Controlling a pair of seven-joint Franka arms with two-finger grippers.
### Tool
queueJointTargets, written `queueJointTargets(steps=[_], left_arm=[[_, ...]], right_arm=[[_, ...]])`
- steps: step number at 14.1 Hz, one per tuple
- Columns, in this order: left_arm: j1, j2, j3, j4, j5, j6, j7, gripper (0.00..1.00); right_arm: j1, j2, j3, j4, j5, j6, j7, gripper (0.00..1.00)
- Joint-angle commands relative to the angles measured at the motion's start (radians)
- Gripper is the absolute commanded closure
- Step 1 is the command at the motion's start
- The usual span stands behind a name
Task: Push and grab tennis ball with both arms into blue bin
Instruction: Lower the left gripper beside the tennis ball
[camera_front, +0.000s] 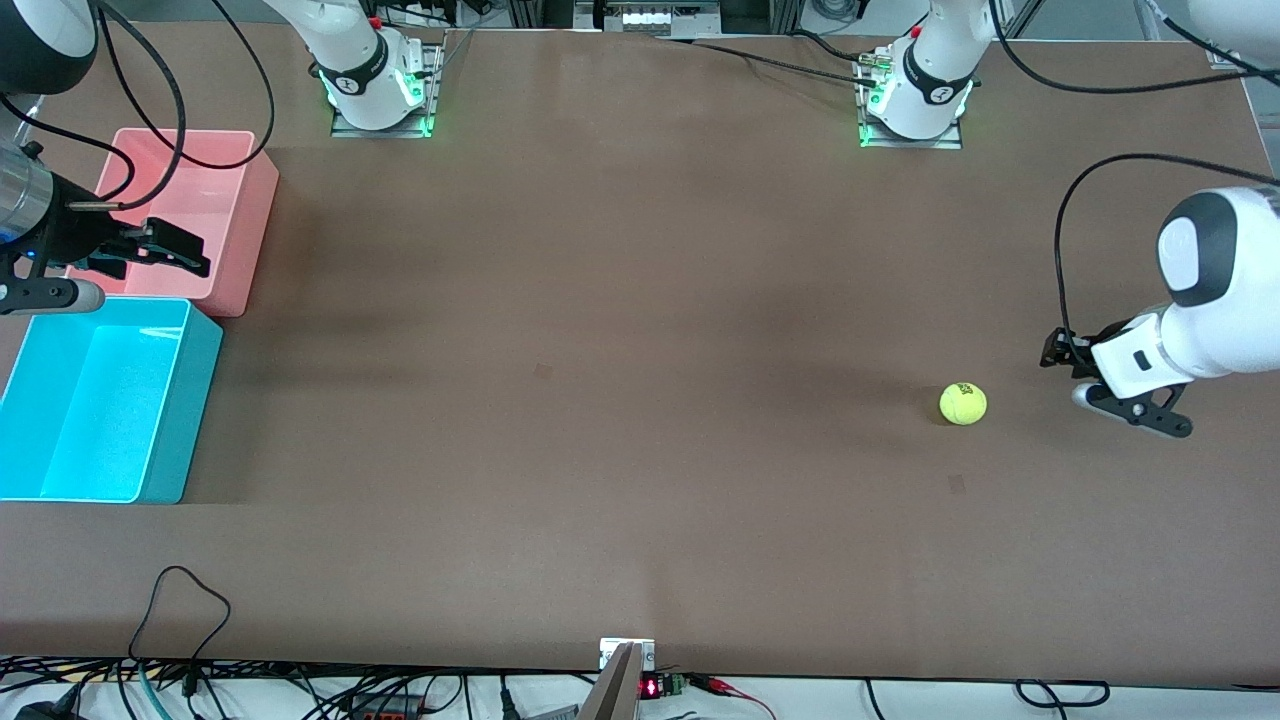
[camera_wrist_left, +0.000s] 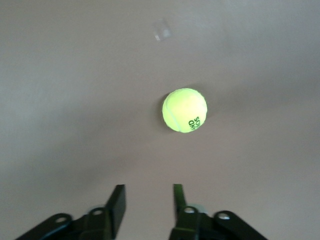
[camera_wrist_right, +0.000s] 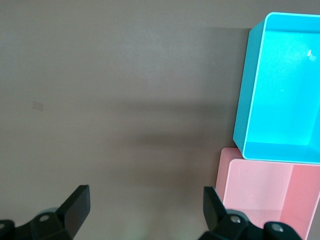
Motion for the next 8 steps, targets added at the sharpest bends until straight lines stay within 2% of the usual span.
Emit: queueJointTargets(steps=[1,3,8], left_arm=[[0.034,0.067,-0.010,0.023,0.017,0.039,0.309,1.00],[0.035,0.118,-0.005,0.024,0.026,0.055,0.459,1.00],[0.040,0.176,-0.005,0.021,0.176,0.148,0.664,1.00]], right_arm=[[-0.002,-0.010,0.004,-0.001,-0.003,0.001,0.005,0.00],[-0.002,-0.010,0.002,-0.001,-0.003,0.001,0.004,0.00],[-0.005,-0.008,0.002,-0.001,-0.010,0.003,0.004,0.00]])
